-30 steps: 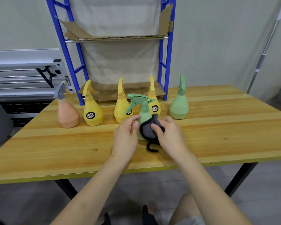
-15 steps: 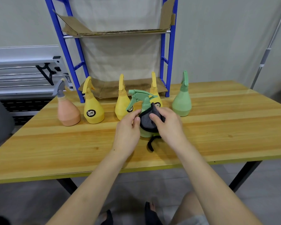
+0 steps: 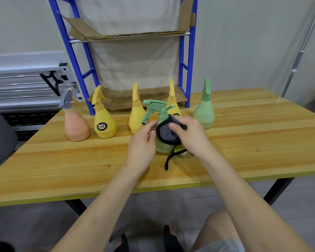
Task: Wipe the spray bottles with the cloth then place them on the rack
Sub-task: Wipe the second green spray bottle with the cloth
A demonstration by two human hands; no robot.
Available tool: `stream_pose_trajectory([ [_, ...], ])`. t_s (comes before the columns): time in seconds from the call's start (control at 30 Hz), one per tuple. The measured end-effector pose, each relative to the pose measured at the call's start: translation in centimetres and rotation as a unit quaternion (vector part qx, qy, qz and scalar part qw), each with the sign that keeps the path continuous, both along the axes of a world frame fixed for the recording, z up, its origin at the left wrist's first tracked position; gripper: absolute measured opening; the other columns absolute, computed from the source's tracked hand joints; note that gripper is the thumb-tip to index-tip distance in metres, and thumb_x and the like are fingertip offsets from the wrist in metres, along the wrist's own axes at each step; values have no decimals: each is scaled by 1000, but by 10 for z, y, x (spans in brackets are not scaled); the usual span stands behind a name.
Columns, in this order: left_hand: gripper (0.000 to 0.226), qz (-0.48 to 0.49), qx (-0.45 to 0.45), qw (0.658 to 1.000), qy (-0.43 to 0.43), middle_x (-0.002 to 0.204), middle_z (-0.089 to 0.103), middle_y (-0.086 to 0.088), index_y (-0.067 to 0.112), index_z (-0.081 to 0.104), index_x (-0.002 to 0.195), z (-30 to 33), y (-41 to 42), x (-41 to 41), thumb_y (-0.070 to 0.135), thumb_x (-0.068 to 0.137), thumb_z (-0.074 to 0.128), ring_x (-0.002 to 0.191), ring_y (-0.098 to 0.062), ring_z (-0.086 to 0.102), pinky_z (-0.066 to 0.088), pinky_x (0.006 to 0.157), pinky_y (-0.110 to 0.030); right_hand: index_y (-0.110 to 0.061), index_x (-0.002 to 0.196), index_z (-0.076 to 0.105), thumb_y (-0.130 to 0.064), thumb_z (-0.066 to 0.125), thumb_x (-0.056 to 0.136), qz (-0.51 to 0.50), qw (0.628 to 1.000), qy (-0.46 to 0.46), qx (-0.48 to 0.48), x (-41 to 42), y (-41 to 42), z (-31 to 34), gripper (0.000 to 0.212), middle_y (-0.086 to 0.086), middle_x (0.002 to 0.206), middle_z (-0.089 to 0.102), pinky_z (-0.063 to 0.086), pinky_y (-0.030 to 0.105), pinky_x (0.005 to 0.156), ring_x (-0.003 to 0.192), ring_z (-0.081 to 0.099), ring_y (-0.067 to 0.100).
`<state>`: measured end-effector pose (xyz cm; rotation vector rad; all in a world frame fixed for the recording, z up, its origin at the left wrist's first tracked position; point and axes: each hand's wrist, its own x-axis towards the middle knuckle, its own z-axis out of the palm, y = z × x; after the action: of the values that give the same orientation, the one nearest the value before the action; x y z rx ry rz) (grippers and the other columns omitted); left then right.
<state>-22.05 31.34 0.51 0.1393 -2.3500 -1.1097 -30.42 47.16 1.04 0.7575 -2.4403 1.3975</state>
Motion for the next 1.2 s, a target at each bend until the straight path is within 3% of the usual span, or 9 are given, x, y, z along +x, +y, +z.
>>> stream_pose_trajectory([
  [0.17,40,-15,22,1000,-10,143,58,14,28,59,142,1,-7,-1,17,107,44,132,-3,50,39,110,-22,-43,90,64,-35,59,99,26,1000,-5,-13,1,-4,-5,14,-15,88,66,47,29,72,87,62,10],
  [0.3,37,-16,40,999,-2,128,54,25,25,59,141,2,-11,-1,22,108,44,119,7,46,32,92,-3,-38,101,71,-38,60,97,-1,999,5,38,12,4,-24,11,-13,92,66,50,34,73,89,60,13],
  [0.47,36,-24,63,998,-9,127,62,18,23,60,139,4,-18,1,32,106,50,119,0,55,44,101,-20,-40,107,68,-41,60,95,-38,994,10,104,23,5,-34,15,-14,96,69,55,40,76,92,61,17],
  [0.63,38,-55,54,997,-8,136,59,18,22,59,142,2,-21,1,21,104,57,128,3,52,42,107,-15,-42,124,67,-41,57,97,-6,1000,-3,1,26,-11,-7,29,-17,111,71,56,40,87,103,64,9],
  [0.73,40,-63,43,997,-14,139,63,6,21,60,142,-2,-23,-2,11,104,53,131,-7,54,43,113,-28,-37,120,70,-42,57,96,6,1000,-2,-18,23,-18,1,28,-16,105,73,57,41,85,100,65,10],
  [0.87,39,-49,27,998,-29,124,58,-2,25,58,144,-2,-26,-1,24,105,53,121,-13,52,39,107,-27,-39,133,64,-39,58,99,27,1000,-4,-3,27,-7,-20,35,-16,115,70,55,39,91,107,63,7],
  [0.97,40,-58,23,998,-33,126,58,0,28,56,145,-3,-27,1,30,105,52,122,-14,52,40,108,-31,-47,135,59,-42,59,97,18,999,-20,25,30,3,-31,39,-21,121,69,54,41,94,112,63,7],
  [1.1,40,-62,50,996,-26,126,62,7,34,57,143,-2,-26,5,38,103,54,118,-8,57,47,106,-36,-56,130,54,-47,58,93,-7,998,-23,63,36,7,-32,39,-21,115,72,56,43,87,107,65,13],
  [1.2,40,-51,58,997,-21,122,66,13,31,58,138,1,-24,8,36,99,63,111,-6,62,53,98,-38,-51,129,60,-44,61,94,-22,999,-25,26,38,-1,-24,36,-17,113,73,57,42,86,105,65,13],
])
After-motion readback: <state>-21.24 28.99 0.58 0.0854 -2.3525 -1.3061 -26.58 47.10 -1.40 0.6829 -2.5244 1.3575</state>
